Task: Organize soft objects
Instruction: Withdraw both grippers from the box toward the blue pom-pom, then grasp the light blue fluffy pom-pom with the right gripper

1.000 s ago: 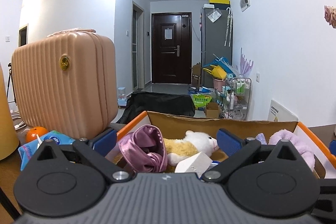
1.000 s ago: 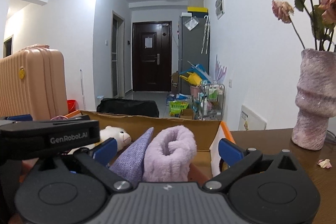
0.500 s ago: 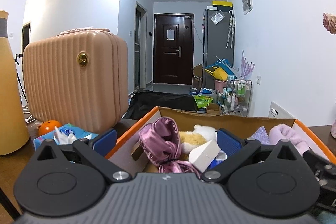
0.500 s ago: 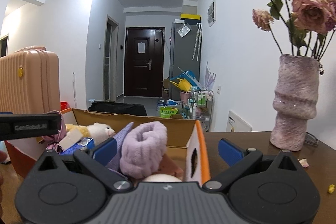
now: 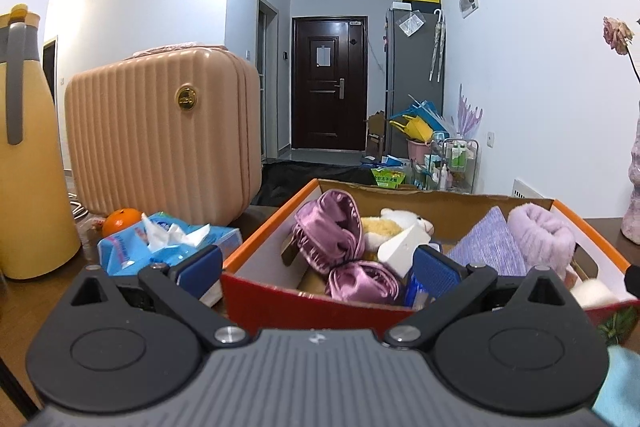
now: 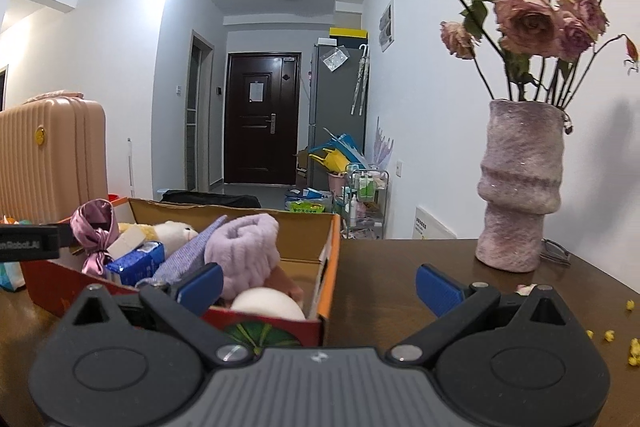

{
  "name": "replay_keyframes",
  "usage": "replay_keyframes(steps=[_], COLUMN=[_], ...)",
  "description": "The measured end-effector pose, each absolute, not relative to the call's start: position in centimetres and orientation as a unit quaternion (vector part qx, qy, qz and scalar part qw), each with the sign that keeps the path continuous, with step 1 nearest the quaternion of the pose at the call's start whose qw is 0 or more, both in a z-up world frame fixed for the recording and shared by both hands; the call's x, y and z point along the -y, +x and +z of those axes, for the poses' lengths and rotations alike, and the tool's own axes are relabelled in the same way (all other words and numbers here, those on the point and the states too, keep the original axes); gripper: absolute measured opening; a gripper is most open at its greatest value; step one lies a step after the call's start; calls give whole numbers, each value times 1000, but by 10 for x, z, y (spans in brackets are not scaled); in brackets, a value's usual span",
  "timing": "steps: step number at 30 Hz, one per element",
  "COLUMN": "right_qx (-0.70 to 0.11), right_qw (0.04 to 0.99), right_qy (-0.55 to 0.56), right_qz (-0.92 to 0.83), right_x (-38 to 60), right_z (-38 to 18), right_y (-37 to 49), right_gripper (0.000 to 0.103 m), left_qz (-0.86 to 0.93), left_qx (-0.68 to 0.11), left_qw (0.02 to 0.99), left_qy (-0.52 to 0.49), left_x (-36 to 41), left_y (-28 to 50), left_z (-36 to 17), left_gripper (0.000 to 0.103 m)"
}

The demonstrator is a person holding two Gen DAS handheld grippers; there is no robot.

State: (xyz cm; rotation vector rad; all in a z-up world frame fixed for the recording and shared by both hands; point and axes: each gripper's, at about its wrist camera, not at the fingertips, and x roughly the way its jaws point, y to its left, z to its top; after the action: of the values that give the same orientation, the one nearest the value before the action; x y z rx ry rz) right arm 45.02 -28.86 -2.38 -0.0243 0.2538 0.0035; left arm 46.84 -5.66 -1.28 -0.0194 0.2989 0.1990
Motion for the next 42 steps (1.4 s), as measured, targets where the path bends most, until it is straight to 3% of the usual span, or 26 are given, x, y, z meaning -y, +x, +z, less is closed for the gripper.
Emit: replay_keyframes(steps=[26,42], right_qx=[-155,-268], right_qw=[988,963], right_qy=[-16,21], right_qz=[12,29], right_x=[298,266], right_z=[-29,-46], right_y=[360,403], right_gripper=[103,103], left_qz=[77,46], left_qx=[-173,-195], left_qw=[982,979], left_qy=[6,28], left_x=[49,47], left_y=[385,367], left_z=[-19,-24], left_gripper=[103,103])
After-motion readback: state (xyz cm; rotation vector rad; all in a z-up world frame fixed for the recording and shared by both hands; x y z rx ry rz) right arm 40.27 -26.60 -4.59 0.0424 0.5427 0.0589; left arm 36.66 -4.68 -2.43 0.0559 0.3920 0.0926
